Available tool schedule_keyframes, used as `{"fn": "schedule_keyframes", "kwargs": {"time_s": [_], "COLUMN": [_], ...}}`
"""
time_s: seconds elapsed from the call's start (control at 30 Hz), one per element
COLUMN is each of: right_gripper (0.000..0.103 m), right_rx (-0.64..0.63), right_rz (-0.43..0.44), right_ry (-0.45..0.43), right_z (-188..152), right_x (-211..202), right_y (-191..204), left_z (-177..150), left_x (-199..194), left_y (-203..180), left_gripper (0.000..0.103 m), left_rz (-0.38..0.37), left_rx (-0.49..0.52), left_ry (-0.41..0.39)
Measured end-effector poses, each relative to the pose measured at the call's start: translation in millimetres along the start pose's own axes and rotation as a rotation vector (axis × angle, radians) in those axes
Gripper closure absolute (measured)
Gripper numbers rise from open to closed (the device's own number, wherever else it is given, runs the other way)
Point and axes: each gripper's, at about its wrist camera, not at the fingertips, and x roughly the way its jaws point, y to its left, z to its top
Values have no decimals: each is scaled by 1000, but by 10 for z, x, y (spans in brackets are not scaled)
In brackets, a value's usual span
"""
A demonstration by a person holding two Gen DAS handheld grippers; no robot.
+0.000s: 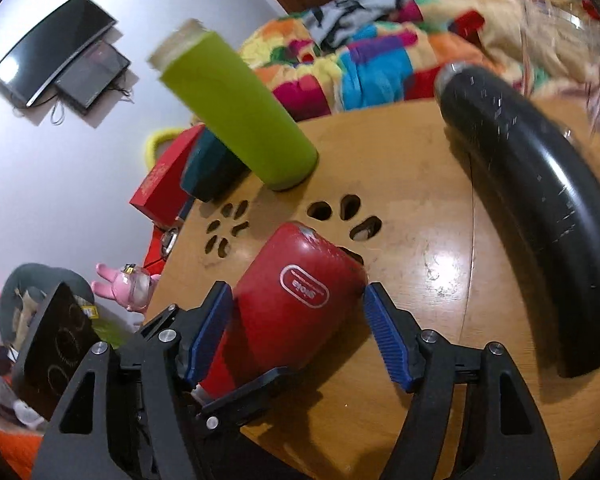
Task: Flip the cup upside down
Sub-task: 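Grasp the red cup's base with the right gripper while the left gripper holds it, then rotate the red cup upside down with the left gripper and lower it onto the table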
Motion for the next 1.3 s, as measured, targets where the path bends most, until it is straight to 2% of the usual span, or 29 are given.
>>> {"fn": "schedule_keyframes", "kwargs": {"time_s": [0.07, 0.27, 0.37, 0.47, 0.6, 0.73, 0.9, 1.1, 1.3], "right_gripper": [29, 20, 20, 25, 33, 38, 41, 42, 42], "right_rx": [34, 69, 15, 55, 94, 6, -168, -297, -402], "right_rz": [10, -60, -138, -130, -82, -120, -180, -203, -241], "right_ry": [38, 135, 152, 135, 62, -34, -156, -226, -244], "right_z": [48, 134, 131, 117, 118, 136, 146, -35, -221], "right_x": [86, 305, 349, 303, 153, -51, -286, -373, -421], "right_y": [-33, 6, 117, 54, -17, 164, 495, 703, 908], "left_z": [-12, -48, -43, -28, 4, 107, 232, 189, -32], "left_x": [-20, -30, -38, -36, -41, -12, 15, -79, -219], "left_y": [-80, -233, -214, -265, -339, -325, -241, -119, -63], "left_gripper": [42, 42, 42, 42, 41, 41, 41, 41, 39], "left_rz": [20, 61, 57, 63, 76, 64, 24, -67, -84], "left_rx": [38, 101, 97, 124, 169, 166, 116, 38, 21], "left_ry": [-2, -18, -14, -3, -2, 1, 5, 35, 111]}}
